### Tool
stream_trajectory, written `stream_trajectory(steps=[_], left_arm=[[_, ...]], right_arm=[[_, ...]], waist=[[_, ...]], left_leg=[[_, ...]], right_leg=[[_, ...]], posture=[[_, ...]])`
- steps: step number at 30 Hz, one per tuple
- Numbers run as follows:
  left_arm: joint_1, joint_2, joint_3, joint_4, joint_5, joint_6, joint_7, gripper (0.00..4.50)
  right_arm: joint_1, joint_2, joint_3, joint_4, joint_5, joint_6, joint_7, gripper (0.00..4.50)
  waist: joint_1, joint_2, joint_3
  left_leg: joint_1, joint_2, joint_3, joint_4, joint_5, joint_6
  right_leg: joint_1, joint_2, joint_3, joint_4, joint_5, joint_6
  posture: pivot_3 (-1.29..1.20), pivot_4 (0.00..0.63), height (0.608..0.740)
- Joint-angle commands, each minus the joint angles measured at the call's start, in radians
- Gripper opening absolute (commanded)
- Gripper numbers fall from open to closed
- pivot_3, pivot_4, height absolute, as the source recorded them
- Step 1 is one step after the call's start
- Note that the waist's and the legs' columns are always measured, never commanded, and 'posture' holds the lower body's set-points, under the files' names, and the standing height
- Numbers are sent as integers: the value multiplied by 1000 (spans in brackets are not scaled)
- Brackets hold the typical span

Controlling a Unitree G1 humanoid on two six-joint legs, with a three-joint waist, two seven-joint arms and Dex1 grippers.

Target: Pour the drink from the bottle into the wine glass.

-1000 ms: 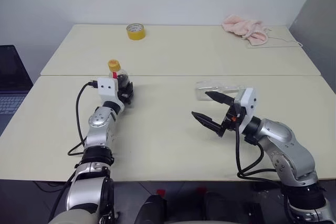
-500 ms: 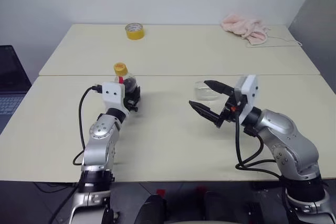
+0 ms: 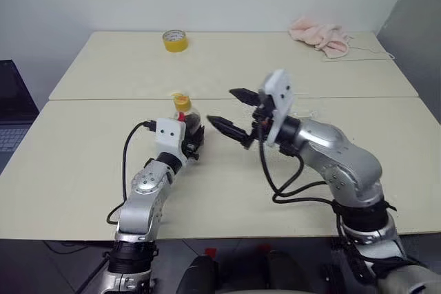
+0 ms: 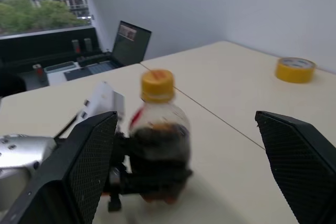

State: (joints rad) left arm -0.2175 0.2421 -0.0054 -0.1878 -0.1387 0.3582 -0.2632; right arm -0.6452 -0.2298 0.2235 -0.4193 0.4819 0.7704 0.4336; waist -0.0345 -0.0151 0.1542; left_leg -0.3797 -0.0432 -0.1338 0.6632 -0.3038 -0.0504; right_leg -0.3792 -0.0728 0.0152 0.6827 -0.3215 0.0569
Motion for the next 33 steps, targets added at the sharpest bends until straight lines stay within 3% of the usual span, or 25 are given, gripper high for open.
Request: stream_trajectory(steps=[1, 11, 22, 25, 33], left_arm=[[-20, 12, -2, -53, 11, -43, -13, 1967], [-12, 15, -47, -68, 34, -56, -40, 1957], [-18, 13, -44, -59, 33, -60, -36, 1956], [-19, 12, -43, -56, 32, -62, -35, 1956], [-15, 11, -41, -57, 32, -61, -33, 1946]], right_arm=[[-37, 28, 15, 9, -19, 7, -16, 4500], [-144, 134, 29, 182, -104, -23, -58, 4500], [-156, 155, 34, 240, -166, -58, -32, 4500], [-155, 158, 35, 240, -173, -60, -31, 3919], [-147, 172, 36, 225, -180, -58, -25, 1259]], waist=[[0, 0, 0], [-3, 0, 0], [-9, 0, 0], [-12, 0, 0], [-17, 0, 0]], left_leg=[[0, 0, 0, 0, 0, 0], [0, 0, 0, 0, 0, 0], [-1, 0, 0, 0, 0, 0], [-1, 0, 0, 0, 0, 0], [-1, 0, 0, 0, 0, 0]], right_leg=[[0, 0, 0, 0, 0, 0], [-1, 0, 0, 1, 0, 0], [-2, 0, 0, 2, 0, 0], [-2, 0, 0, 2, 0, 0], [-3, 0, 0, 2, 0, 0]], posture=[[0, 150, 740], [0, 150, 740], [0, 150, 740], [0, 150, 740], [0, 150, 740]])
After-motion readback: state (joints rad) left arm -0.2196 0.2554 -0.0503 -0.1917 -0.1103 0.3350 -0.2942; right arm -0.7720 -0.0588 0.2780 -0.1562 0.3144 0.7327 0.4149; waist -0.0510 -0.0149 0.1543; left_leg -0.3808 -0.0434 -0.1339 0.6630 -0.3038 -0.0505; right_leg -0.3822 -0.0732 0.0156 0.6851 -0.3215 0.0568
